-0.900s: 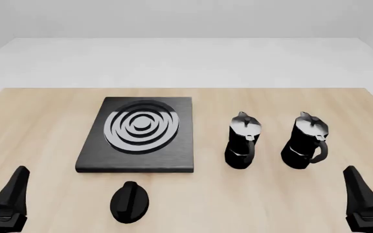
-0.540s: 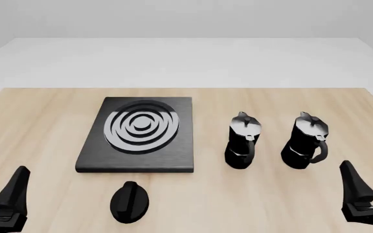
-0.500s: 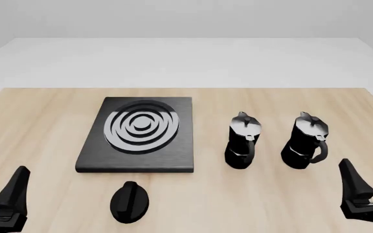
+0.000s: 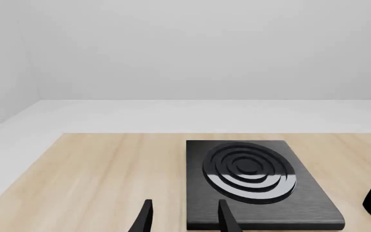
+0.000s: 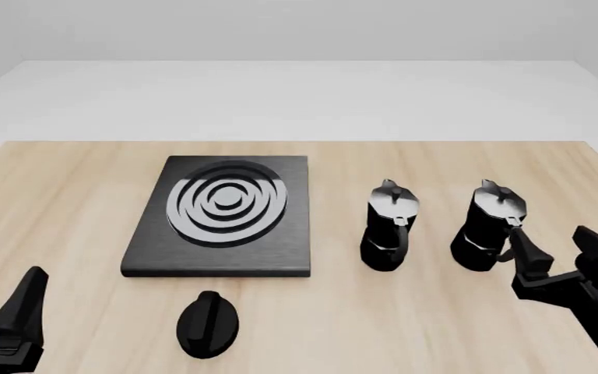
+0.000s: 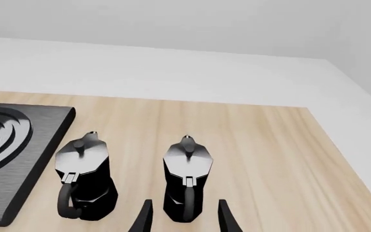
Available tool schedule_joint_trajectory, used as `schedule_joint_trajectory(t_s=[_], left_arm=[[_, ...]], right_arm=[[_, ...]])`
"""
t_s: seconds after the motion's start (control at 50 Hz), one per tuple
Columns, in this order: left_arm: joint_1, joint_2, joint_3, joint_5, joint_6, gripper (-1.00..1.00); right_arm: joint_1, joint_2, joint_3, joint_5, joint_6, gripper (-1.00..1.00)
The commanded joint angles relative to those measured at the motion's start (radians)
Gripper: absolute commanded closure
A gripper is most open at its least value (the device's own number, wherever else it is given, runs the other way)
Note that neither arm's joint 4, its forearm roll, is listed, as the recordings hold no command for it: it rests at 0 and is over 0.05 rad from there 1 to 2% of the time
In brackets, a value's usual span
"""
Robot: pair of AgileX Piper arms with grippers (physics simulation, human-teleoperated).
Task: Put the right moka pot on the stove.
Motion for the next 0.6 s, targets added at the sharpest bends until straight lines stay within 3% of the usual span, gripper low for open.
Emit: schedule_joint_trajectory(t_s=[0.02,0.16,0.6], left_arm=[[0.0,0.0,0.0,0.0,0.0,-1.0],[0.0,0.0,0.0,0.0,0.0,-1.0],[0.0,0.0,0.0,0.0,0.0,-1.0]], right_arm=[[0.004,0.214,-0.031,-0.131,-0.004,-1.0],[-0.012,0.341,-0.056,-0.203,-0.017,-1.0],[-0.016,0.539,-0.094,-0.325,-0.007,-1.0]])
